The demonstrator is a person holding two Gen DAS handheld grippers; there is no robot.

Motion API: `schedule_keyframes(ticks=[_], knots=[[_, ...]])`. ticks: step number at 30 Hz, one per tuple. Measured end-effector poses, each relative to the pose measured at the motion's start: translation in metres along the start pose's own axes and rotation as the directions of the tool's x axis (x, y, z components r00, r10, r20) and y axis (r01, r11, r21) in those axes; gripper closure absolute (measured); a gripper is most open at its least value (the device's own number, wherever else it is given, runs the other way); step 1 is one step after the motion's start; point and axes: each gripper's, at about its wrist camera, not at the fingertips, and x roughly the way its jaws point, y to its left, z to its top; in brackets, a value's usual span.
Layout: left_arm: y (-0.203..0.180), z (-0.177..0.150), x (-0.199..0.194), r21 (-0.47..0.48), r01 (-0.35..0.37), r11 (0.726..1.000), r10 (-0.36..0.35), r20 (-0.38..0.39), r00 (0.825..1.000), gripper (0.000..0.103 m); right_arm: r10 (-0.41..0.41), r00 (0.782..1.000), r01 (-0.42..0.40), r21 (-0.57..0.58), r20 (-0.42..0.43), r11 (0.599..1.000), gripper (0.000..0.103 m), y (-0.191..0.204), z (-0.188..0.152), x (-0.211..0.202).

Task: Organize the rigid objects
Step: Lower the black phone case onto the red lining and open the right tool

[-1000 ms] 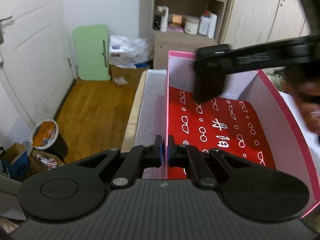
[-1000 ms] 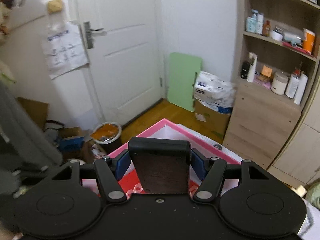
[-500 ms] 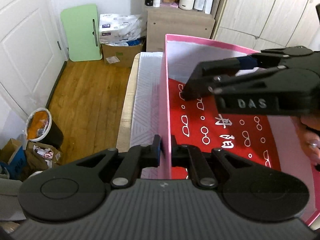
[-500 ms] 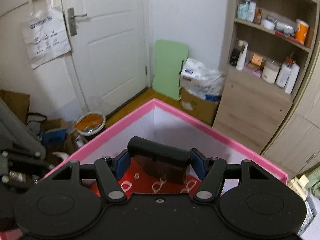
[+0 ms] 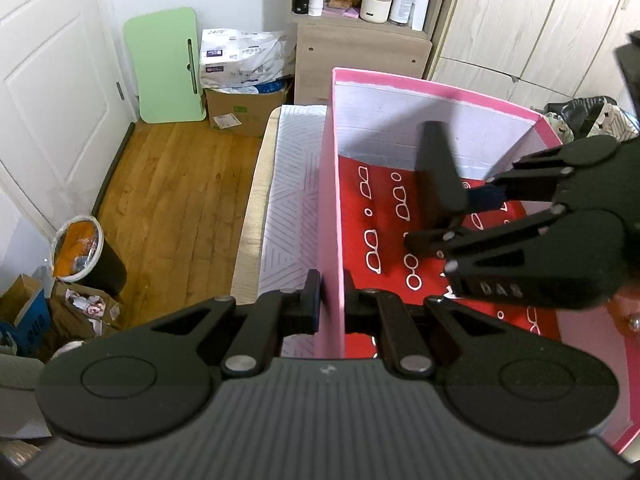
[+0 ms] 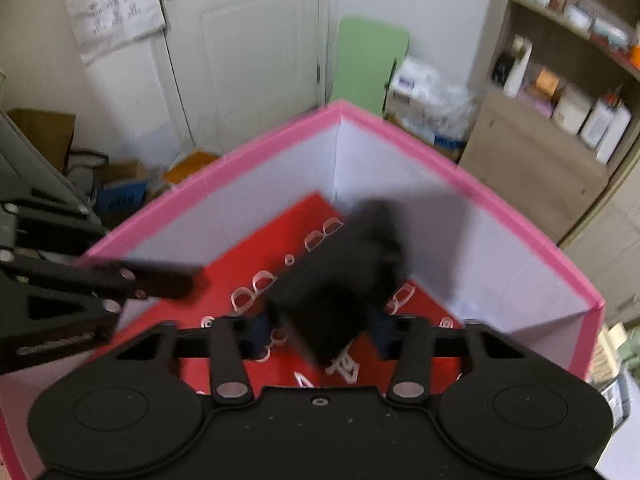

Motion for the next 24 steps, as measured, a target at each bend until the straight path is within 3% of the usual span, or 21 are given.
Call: schedule_keyframes(ticks=[7,10,13,15,19,23,24], knots=[[0.002,-0.001,-0.001,-0.007,0.008,1.0,-0.008,0.004,1.0,0.095,0.095,0.995,-0.092,0.071,-0.036,0.993,0.06,-0.009,0.007,0.006],[0.001,-0.002,-0.001,-0.005,0.006,1.0,-0.006,0.006,1.0,0.095,0.193,0.98,-0.189,0.096,-0.038,0.977,0.06,-0.013,0.004,0.002],[-0.003,-0.003,-0.005,0.014,-0.016,1.0,0.016,0.03,0.999,0.095,0.241,0.97,-0.236,0.142,-0.019,0.961,0.059,-0.014,0.003,-0.002],[-0.008,-0.004,-0.008,0.04,-0.046,0.998,0.044,0.058,0.997,0.095,0.235,0.972,-0.234,0.15,0.012,0.961,0.058,-0.015,0.004,-0.007],[-0.014,-0.005,-0.012,0.071,-0.081,0.994,0.074,0.093,0.993,0.095,0.158,0.985,-0.166,0.119,0.069,0.979,0.045,-0.016,0.012,-0.016],[-0.012,-0.003,-0.011,0.072,-0.07,0.995,0.065,0.076,0.995,0.096,0.116,0.99,-0.126,0.132,0.082,0.983,0.044,-0.022,0.021,-0.009],[-0.011,-0.003,-0.01,0.078,-0.068,0.995,0.062,0.076,0.995,0.098,0.12,0.989,-0.131,0.14,0.084,0.981,0.05,-0.025,0.025,-0.007]])
